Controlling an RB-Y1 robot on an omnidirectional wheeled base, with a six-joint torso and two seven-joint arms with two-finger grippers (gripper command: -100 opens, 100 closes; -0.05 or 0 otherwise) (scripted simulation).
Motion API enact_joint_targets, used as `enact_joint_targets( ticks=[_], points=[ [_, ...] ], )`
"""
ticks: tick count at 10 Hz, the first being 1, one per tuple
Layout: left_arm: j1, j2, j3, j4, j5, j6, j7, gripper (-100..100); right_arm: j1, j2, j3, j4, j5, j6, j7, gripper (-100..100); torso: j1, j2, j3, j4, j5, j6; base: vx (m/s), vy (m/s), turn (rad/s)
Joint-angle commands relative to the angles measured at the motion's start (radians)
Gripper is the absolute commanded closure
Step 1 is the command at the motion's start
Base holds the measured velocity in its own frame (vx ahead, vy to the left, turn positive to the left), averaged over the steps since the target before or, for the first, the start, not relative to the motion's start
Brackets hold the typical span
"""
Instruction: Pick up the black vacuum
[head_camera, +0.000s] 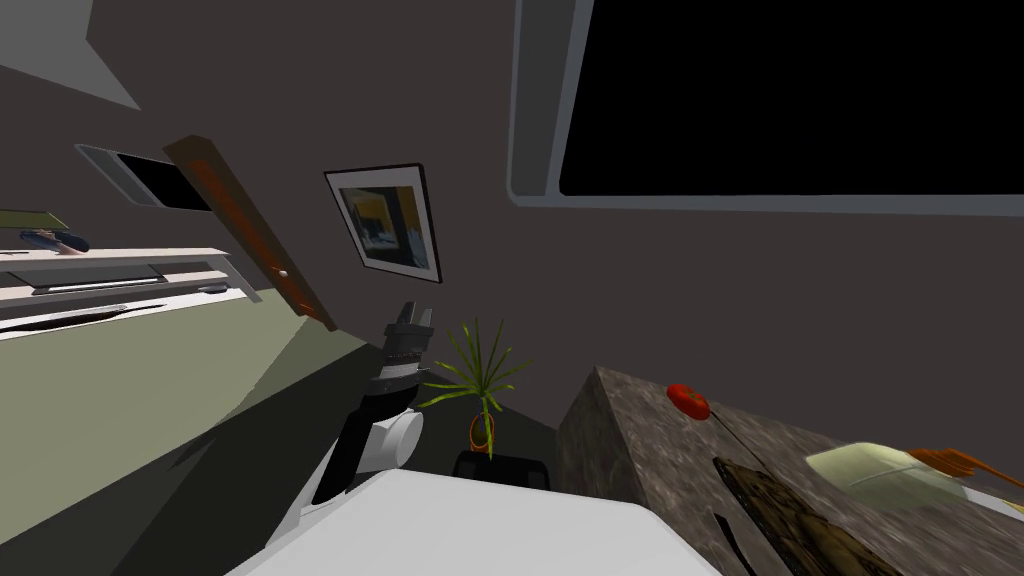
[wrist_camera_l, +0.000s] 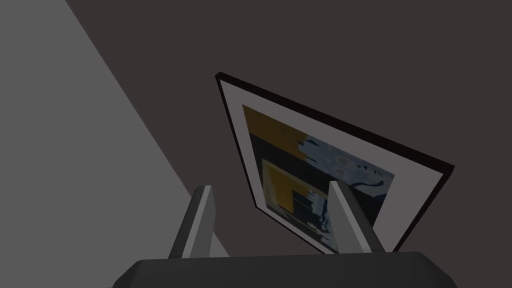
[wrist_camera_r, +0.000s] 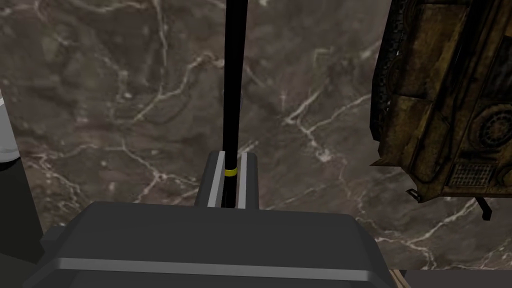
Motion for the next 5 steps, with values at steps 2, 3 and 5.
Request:
enact_joint_targets(
  ticks=[2, 3, 5],
  points=[
    [0.000, 0.000, 0.000, 0.000, 0.000, 0.000, 0.000, 0, 0.014, -0.010, -0.008, -0.033, -0.020, 0.022, -0.026, 100, 0.000, 0.000, 0.000, 0.000, 0.000, 0.000, 0.000, -0.003, -0.005],
    [0.000, 0.000, 0.000, 0.000, 0.000, 0.000, 0.000, 0, 0.021, -0.015, -0.016, -0.050, -0.028, 0.030, -0.036, 100, 0.000, 0.000, 0.000, 0.000, 0.000, 0.000, -0.002, -0.014, -0.011],
    [0.000, 0.000, 0.000, 0.000, 0.000, 0.000, 0.000, 0, 0.016, -0.013, -0.012, -0.041, -0.023, 0.025, -0.031, 0, 0.000, 0.000, 0.000, 0.000, 0.000, 0.000, 0.000, -0.004, 0.000]
  ],
)
